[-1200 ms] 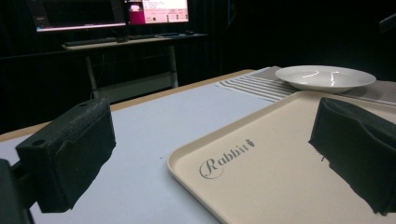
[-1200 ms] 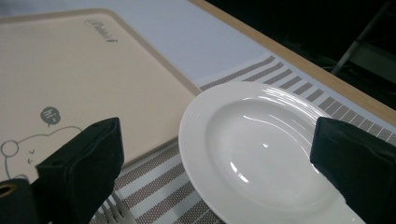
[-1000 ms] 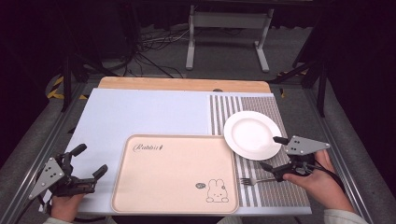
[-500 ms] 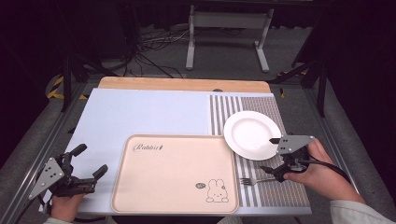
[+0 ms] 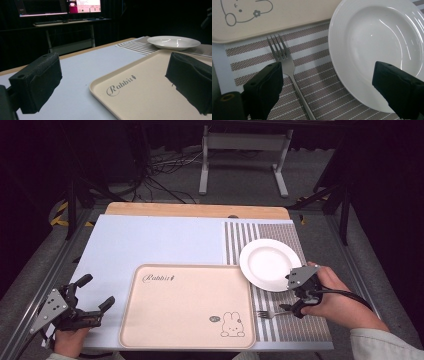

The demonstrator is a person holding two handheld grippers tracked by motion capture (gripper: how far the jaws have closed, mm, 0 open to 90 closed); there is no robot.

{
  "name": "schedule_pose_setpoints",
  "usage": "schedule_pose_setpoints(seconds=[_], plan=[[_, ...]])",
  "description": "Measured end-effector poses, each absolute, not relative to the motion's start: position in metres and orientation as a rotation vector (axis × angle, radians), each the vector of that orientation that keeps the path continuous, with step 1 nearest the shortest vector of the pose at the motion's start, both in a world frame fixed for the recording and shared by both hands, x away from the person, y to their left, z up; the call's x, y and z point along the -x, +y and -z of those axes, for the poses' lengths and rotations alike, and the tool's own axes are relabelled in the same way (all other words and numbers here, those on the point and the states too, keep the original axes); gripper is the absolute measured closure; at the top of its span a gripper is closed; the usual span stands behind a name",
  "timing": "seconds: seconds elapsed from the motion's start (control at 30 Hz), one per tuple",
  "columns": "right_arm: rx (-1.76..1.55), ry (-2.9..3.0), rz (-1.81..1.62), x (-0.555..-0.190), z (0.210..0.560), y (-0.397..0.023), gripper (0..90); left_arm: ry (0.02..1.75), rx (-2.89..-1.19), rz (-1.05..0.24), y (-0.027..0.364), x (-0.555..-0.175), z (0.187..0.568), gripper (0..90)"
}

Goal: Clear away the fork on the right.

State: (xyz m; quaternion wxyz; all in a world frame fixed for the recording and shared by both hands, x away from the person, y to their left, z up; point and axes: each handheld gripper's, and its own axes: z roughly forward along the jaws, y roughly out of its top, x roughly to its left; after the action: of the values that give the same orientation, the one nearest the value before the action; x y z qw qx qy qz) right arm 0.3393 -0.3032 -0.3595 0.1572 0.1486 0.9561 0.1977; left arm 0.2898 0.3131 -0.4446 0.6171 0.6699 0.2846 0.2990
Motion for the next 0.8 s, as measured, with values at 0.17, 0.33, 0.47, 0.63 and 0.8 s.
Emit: schedule_pose_setpoints(seconds=[0.17, 0.33, 0.47, 0.63, 0.8], plan=[[-0.405, 2.779, -0.486, -0.340, 0.363, -0.301, 10.8, 0.656, -1.543, -0.688, 0.313, -0.290, 0.445, 0.9], [-0.385, 2.816, -0.428, -0.343, 0.366, -0.301, 13.3, 0.658, -1.544, -0.687, 0.313, -0.290, 0.445, 0.9], [-0.378, 2.847, -0.388, -0.346, 0.369, -0.299, 14.0, 0.658, -1.545, -0.687, 0.313, -0.290, 0.445, 0.9], [-0.360, 2.900, -0.345, -0.349, 0.374, -0.298, 15.5, 0.660, -1.545, -0.686, 0.313, -0.290, 0.445, 0.9], [-0.332, 2.923, -0.308, -0.353, 0.378, -0.300, 14.6, 0.661, -1.541, -0.686, 0.313, -0.290, 0.445, 0.9]])
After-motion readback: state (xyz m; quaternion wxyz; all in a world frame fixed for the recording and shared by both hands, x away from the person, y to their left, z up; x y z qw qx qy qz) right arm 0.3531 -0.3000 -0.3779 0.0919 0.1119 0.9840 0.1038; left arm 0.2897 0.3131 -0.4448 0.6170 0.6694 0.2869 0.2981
